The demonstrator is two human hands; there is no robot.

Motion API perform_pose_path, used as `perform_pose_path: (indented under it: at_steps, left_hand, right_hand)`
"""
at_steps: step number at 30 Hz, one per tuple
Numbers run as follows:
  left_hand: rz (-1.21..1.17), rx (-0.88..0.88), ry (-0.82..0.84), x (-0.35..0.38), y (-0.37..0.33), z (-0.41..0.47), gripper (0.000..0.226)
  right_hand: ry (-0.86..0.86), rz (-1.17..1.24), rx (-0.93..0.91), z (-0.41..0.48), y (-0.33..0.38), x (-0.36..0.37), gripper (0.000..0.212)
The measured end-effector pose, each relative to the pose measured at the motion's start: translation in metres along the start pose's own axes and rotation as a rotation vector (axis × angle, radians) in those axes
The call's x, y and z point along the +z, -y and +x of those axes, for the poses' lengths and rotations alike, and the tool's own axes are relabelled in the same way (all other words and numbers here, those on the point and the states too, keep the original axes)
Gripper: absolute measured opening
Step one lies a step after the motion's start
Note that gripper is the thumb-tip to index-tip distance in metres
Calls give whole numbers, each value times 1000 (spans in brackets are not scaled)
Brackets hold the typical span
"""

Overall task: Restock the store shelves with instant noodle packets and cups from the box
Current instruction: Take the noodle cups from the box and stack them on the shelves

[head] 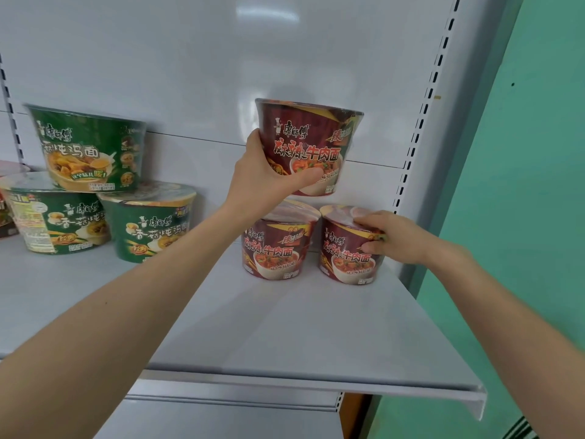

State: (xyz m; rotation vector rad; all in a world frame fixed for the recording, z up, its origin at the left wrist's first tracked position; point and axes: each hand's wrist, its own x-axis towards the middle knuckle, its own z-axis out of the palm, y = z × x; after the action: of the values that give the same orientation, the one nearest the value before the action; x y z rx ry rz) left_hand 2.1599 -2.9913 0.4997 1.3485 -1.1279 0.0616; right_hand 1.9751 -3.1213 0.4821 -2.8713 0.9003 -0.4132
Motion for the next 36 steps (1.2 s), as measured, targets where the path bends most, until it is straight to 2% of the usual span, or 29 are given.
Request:
perform_pose_path:
  at_steps: [9,13,15,19,21,23,27,30,32,36]
  left_hand:
    - [-2,-6,-4,2,0,-2,78]
    - [-1,2,3,4,-4,-3,79]
    - [-6,1,6,3,-6,-4,79]
    - [2,0,16,3,-8,-5,75]
    - [8,-2,13,3,-9,-7,72]
    - [21,-1,0,5,-11,-10,70]
    - [41,-1,-64,12,-14,-17,71]
    - [32,-17,-45,16,-15,-18,78]
    - [13,-14,-12,15,-16,-17,76]
    - [-8,-30,92,8,-14,-12,79]
  right_hand:
    - [0,69,15,-3,5,3,49]
    - [31,327,106,-6,4,-7,55]
    - [-75,366,116,-6,2,-17,58]
    - [-440,607,41,-5,12,-44,52]
    - [-522,740,-2,-5,23,-58,50]
    - [-532,827,-40,-5,35,-68,53]
    - [-488,789,-37,1,60,-74,68]
    - [-458,741,-64,5,71,-71,72]
    - [-474,709,-72,6,74,-69,67]
    - [-619,630,-58,4,74,-64,46]
